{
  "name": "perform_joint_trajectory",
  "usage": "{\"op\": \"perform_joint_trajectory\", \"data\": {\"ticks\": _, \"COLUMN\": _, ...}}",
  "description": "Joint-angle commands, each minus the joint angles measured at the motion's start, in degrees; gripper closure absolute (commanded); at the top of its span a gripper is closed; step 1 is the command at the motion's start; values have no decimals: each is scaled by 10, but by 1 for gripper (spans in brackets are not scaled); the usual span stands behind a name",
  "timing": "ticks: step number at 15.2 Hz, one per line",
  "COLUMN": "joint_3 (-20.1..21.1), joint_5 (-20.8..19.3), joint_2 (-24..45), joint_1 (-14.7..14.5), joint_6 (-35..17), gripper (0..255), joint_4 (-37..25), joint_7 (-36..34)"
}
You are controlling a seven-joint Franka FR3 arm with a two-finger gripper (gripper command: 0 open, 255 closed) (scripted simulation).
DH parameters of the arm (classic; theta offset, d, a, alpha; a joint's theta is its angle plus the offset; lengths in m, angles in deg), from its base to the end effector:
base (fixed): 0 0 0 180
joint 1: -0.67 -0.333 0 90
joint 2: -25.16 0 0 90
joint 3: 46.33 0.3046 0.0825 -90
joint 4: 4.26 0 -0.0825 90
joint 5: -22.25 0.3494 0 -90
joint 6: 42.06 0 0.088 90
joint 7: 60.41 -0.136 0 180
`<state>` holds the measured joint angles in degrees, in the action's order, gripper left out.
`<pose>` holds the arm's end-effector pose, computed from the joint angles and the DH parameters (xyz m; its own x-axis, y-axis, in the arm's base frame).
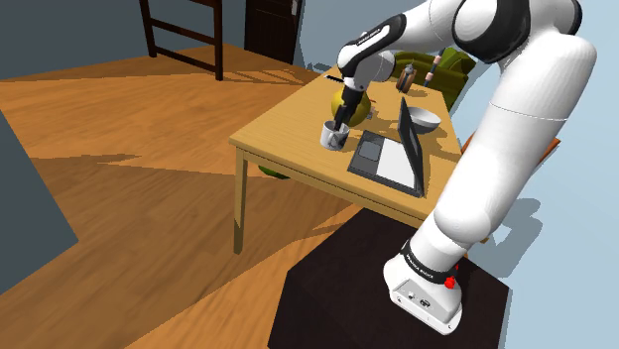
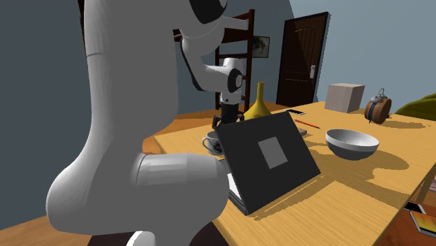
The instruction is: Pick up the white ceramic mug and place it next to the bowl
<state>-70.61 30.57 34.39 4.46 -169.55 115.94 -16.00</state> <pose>0.4781 -0.2432 0.3308 0.9800 0.1981 0.0197 0.1989 -0.9789 -0.0472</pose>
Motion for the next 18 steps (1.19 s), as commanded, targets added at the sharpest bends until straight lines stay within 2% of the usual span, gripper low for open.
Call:
{"op": "perform_joint_trajectory", "data": {"ticks": 1, "joint_3": 2, "joint_5": 8, "joint_2": 11, "joint_1": 0, "joint_6": -18, "gripper": 0, "joint_4": 8, "joint_7": 4}}
{"op": "perform_joint_trajectory", "data": {"ticks": 9, "joint_3": 3, "joint_5": 8, "joint_2": 11, "joint_1": 0, "joint_6": -18, "gripper": 0, "joint_4": 8, "joint_7": 4}}
{"op": "perform_joint_trajectory", "data": {"ticks": 10, "joint_3": 3, "joint_5": 8, "joint_2": 11, "joint_1": 0, "joint_6": -18, "gripper": 255, "joint_4": 8, "joint_7": 4}}
{"op": "perform_joint_trajectory", "data": {"ticks": 18, "joint_3": 2, "joint_5": 8, "joint_2": 11, "joint_1": 0, "joint_6": -18, "gripper": 255, "joint_4": 8, "joint_7": 4}}
